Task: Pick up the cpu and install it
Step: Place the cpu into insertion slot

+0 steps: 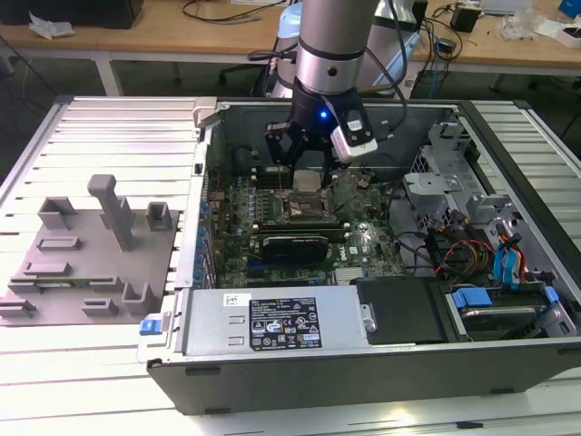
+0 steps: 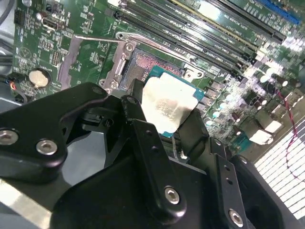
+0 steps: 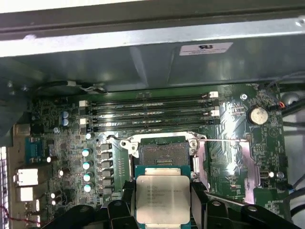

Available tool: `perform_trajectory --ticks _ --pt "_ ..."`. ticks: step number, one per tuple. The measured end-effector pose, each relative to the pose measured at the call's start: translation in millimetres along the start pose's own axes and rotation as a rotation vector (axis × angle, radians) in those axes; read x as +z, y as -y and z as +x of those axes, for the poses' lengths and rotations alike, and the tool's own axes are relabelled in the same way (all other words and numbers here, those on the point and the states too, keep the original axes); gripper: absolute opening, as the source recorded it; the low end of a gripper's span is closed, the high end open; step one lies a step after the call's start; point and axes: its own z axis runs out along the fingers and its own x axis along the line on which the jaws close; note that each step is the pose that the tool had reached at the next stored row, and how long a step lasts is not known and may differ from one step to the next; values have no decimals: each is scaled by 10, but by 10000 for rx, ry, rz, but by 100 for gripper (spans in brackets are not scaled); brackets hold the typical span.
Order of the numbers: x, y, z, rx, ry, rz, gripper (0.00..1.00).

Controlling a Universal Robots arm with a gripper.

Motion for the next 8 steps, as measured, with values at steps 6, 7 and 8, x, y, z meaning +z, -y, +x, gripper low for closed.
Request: perform_trajectory --ticks 6,7,8 --pt "1 0 0 1911 83 -65 55" --pt "2 0 0 2265 99 -77 55" --pt "2 0 0 2518 110 -85 55"
